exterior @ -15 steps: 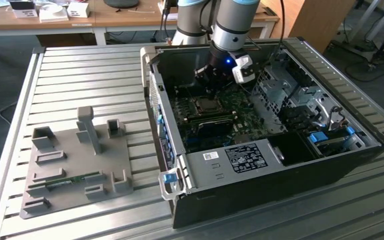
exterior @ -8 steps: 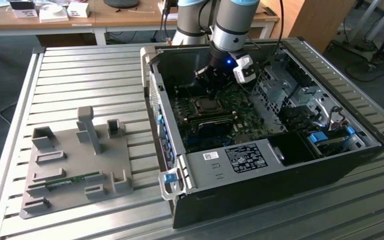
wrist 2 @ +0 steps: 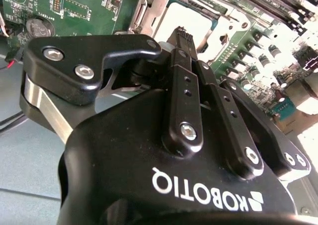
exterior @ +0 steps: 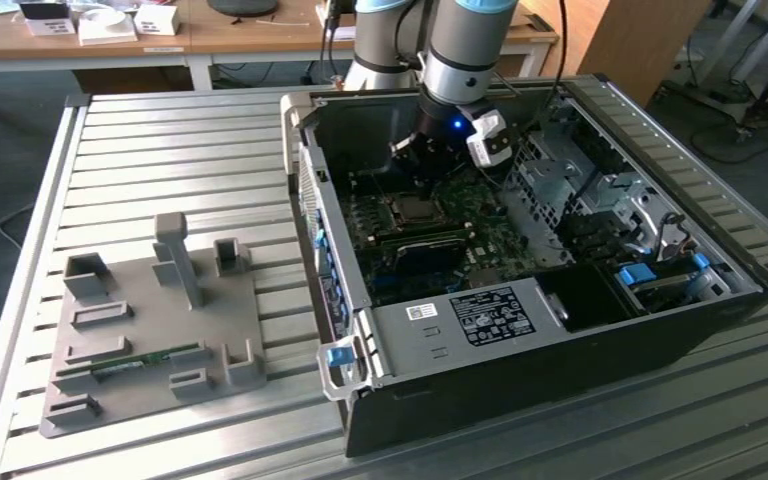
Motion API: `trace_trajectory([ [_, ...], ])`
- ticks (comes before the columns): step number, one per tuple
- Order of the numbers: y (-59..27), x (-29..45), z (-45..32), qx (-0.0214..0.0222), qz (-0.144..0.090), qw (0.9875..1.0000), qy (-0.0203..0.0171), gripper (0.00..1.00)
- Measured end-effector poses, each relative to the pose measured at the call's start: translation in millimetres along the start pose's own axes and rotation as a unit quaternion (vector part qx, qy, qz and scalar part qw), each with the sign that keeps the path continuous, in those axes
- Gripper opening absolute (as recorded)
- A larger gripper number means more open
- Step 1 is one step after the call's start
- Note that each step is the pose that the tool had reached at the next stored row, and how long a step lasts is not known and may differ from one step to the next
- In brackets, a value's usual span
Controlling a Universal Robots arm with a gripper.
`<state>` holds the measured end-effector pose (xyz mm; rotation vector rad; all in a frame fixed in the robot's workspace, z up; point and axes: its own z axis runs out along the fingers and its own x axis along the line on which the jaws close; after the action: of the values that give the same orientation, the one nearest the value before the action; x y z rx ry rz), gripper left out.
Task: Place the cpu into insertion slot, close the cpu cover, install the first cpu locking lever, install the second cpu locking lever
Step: 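Close the cpu cover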
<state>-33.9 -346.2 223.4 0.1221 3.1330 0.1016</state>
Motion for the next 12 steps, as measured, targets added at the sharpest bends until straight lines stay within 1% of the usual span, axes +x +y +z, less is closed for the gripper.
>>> trace_trajectory([
  [1,0.0,0.0,0.3,-0.0005,-0.003,1.0,-0.0011,0.11],
  [2,-0.1,0.0,0.6,-0.0009,-0.007,1.0,-0.0014,0.11],
  [7,-0.1,0.1,1.0,-0.0023,-0.035,0.9994,-0.0002,0.11],
  [9,-0.2,0.4,1.1,-0.0023,-0.042,0.9991,-0.0002,0.11],
  [12,-0.4,3.2,2.2,-0.0026,-0.045,0.999,-0.0034,0.11],
])
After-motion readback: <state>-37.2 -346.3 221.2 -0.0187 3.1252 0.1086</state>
